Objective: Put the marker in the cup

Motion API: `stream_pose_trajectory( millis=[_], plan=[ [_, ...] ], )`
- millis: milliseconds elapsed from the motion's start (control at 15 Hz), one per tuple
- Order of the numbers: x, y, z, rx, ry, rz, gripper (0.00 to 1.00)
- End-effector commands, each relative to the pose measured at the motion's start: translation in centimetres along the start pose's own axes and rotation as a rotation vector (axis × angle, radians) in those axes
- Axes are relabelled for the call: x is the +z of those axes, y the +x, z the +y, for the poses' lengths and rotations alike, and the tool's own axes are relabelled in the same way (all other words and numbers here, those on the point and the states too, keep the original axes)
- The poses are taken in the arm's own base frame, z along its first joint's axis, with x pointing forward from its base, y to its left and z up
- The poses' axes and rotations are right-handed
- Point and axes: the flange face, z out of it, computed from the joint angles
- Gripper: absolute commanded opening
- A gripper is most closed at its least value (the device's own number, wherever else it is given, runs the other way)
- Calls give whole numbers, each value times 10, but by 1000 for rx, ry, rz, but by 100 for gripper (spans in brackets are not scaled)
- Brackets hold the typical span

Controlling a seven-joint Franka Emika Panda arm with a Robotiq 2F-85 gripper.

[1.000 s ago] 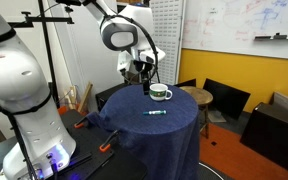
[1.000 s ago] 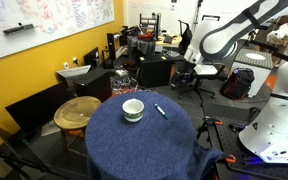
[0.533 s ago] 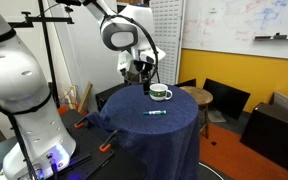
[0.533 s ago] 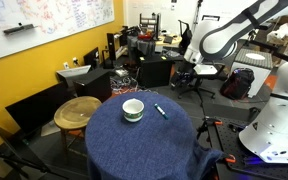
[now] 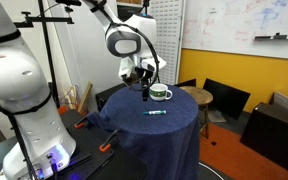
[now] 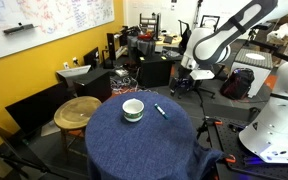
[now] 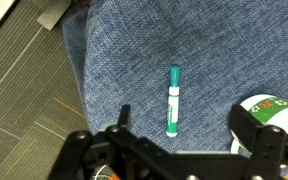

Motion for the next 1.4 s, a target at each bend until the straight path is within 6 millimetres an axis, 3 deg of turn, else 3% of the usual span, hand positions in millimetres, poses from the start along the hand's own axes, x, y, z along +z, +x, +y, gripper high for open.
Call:
stream_pose_trajectory(
  millis=[0, 400, 800, 1333],
  plan=[
    [24, 20, -6, 26, -32, -17, 100],
    [57, 42, -14, 37, -91, -41, 100],
    [87, 50, -22, 82, -149, -16, 100],
    [111, 60, -25, 147, -195, 0, 100]
  ],
)
